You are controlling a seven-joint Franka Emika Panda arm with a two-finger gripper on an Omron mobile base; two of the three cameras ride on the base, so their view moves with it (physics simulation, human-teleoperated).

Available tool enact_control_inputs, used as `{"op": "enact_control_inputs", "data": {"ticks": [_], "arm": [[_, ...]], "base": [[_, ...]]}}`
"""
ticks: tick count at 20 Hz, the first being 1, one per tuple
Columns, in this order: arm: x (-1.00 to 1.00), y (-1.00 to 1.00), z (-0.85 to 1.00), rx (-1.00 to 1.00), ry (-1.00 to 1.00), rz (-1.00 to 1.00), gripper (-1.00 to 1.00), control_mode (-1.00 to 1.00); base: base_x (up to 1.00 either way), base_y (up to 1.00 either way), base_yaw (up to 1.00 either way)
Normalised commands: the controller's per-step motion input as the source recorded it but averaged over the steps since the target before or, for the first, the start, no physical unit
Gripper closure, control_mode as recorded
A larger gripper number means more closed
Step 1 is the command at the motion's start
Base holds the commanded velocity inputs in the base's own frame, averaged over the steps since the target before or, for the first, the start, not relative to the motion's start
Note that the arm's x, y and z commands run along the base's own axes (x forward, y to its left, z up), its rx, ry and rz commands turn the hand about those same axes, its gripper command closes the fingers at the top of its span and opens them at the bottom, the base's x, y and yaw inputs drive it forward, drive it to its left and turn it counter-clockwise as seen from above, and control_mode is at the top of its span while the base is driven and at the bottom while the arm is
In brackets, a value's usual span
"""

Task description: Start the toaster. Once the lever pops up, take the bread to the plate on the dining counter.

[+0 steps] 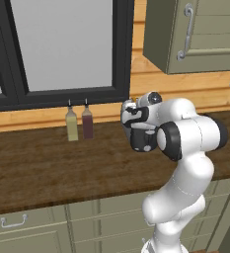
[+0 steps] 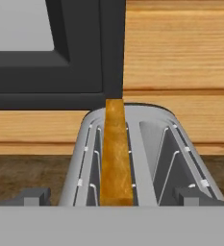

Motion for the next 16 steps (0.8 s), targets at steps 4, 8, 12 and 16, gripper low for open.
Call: {"op": "enact_control_inputs", "data": {"ticks": [4,8,12,16], "arm": [[0.06,0.0,0.0,0.0,0.0,0.0,-1.0,-1.0],[0.01,0.0,0.0,0.0,0.0,0.0,-1.0,-1.0],[0.0,0.0,0.0,0.0,0.0,0.0,1.0,-1.0],[0.0,0.0,0.0,0.0,0.0,0.0,1.0,-1.0]], "base": [[0.0,0.0,0.0],[0.0,0.0,0.0],[0.0,0.0,0.0],[0.0,0.0,0.0]]}}
